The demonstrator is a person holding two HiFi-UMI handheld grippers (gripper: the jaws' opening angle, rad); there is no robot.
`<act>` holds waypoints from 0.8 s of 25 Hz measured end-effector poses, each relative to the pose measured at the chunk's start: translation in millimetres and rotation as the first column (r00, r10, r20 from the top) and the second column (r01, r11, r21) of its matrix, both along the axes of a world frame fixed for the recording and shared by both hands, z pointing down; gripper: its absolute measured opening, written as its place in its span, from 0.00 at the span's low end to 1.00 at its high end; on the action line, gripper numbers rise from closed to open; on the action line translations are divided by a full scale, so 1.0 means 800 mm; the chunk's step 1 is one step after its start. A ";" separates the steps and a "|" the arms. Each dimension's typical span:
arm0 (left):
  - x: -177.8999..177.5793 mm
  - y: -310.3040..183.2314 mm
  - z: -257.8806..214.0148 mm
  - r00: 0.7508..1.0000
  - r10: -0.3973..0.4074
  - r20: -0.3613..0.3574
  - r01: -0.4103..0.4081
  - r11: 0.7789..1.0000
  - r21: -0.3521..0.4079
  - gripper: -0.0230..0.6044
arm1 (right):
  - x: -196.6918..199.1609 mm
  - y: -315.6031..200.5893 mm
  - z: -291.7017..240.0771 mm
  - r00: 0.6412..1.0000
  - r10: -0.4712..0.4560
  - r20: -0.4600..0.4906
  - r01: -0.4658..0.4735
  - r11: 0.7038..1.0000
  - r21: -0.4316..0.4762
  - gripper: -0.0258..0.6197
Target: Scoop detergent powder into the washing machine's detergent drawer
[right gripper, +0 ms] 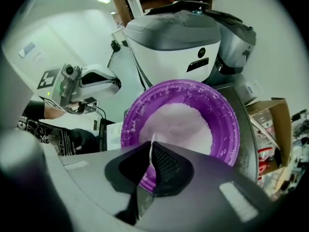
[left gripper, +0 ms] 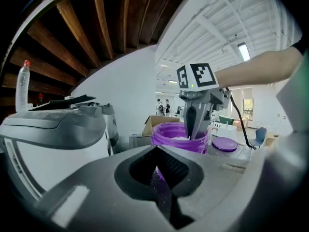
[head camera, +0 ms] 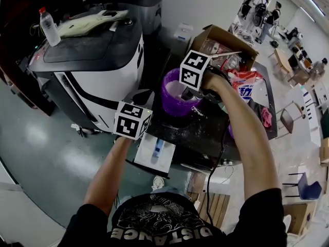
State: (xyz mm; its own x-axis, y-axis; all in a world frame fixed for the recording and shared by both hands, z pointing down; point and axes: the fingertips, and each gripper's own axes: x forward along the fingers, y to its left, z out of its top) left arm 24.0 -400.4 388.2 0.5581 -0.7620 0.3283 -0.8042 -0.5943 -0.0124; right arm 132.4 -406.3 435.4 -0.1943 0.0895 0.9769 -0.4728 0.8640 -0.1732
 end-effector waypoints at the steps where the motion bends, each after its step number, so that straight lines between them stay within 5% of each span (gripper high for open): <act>1: 0.000 0.000 -0.001 1.000 0.001 -0.001 -0.001 1.000 0.000 0.05 | -0.003 -0.001 -0.002 0.999 0.031 0.029 -0.031 1.000 -0.003 0.09; 12: 0.010 0.002 -0.004 0.999 0.031 -0.009 -0.031 1.000 0.001 0.05 | -0.021 -0.018 -0.022 0.891 0.337 0.305 -0.337 0.940 -0.055 0.09; 20: 0.026 0.006 -0.008 0.998 0.058 -0.018 -0.057 0.998 0.004 0.05 | -0.006 -0.027 -0.047 0.687 0.516 0.512 -0.531 0.837 -0.130 0.09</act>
State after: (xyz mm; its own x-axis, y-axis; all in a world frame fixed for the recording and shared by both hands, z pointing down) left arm 44.7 -395.5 382.0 0.6069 -0.7297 0.3148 -0.7688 -0.6395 -0.0002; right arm 127.6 -428.0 398.0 -0.6650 -0.2035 0.7186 -0.6982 0.5111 -0.5014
